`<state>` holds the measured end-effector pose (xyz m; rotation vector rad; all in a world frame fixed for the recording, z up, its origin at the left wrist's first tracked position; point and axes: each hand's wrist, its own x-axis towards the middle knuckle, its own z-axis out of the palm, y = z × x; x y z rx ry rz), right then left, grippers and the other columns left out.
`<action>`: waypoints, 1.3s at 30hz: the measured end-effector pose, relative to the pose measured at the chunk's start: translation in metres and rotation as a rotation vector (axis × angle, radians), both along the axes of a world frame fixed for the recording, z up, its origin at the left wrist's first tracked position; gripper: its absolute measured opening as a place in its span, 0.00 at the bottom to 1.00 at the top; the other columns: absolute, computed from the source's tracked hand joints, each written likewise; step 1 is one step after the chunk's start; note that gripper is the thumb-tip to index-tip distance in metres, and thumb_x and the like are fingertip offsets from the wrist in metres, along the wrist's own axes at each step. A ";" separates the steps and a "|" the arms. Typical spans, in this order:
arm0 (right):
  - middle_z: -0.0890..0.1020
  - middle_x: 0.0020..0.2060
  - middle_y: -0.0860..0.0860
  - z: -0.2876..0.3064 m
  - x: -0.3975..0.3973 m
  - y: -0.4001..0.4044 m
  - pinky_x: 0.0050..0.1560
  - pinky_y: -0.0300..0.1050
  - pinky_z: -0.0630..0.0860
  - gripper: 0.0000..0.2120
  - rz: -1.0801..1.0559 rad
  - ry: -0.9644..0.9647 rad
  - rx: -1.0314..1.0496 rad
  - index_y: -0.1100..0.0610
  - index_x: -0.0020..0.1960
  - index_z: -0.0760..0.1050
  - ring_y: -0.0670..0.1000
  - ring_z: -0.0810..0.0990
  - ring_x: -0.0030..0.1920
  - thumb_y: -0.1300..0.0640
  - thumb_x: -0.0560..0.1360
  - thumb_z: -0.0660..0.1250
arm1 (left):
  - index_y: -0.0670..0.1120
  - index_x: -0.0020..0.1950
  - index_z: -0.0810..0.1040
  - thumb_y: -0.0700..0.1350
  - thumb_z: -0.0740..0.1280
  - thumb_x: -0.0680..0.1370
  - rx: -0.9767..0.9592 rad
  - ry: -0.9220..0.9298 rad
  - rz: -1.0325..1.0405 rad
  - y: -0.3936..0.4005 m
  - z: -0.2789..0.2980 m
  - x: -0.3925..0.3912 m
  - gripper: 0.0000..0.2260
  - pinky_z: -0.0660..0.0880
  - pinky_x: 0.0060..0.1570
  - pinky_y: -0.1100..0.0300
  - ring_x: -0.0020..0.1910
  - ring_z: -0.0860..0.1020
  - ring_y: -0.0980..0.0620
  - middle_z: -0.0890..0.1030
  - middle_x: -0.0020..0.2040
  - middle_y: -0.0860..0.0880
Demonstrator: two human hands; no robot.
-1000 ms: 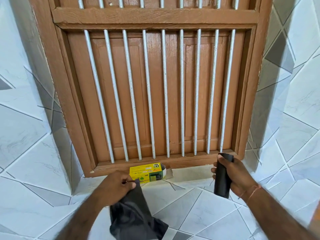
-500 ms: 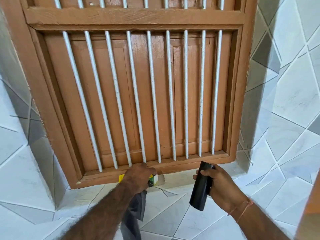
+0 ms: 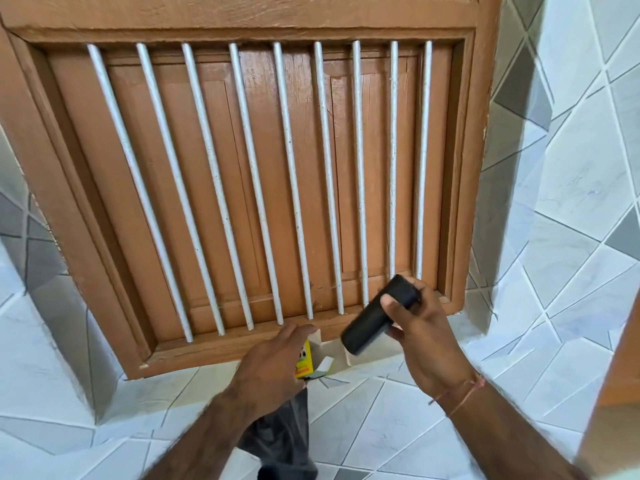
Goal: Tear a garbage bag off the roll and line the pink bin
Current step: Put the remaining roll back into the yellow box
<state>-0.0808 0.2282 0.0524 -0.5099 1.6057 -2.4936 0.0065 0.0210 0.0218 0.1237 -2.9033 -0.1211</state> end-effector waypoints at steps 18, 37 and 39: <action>0.80 0.46 0.48 0.001 0.044 -0.039 0.46 0.33 0.77 0.16 -0.013 0.233 0.173 0.53 0.57 0.71 0.44 0.79 0.49 0.61 0.73 0.71 | 0.60 0.71 0.59 0.53 0.75 0.68 0.369 0.264 0.104 0.018 0.019 0.045 0.37 0.74 0.59 0.60 0.61 0.71 0.58 0.69 0.65 0.59; 0.84 0.40 0.54 -0.012 0.051 -0.051 0.42 0.54 0.81 0.05 -0.164 0.233 0.240 0.56 0.46 0.79 0.54 0.82 0.41 0.64 0.72 0.70 | 0.68 0.62 0.62 0.56 0.74 0.68 0.432 0.275 0.004 0.038 0.037 0.052 0.29 0.74 0.55 0.64 0.57 0.73 0.59 0.71 0.62 0.60; 0.83 0.39 0.54 -0.008 0.051 -0.049 0.40 0.52 0.80 0.05 -0.155 0.245 0.234 0.57 0.45 0.80 0.53 0.80 0.40 0.65 0.73 0.69 | 0.68 0.59 0.63 0.56 0.75 0.67 0.488 0.287 -0.004 0.037 0.038 0.052 0.28 0.75 0.54 0.62 0.54 0.74 0.60 0.72 0.59 0.61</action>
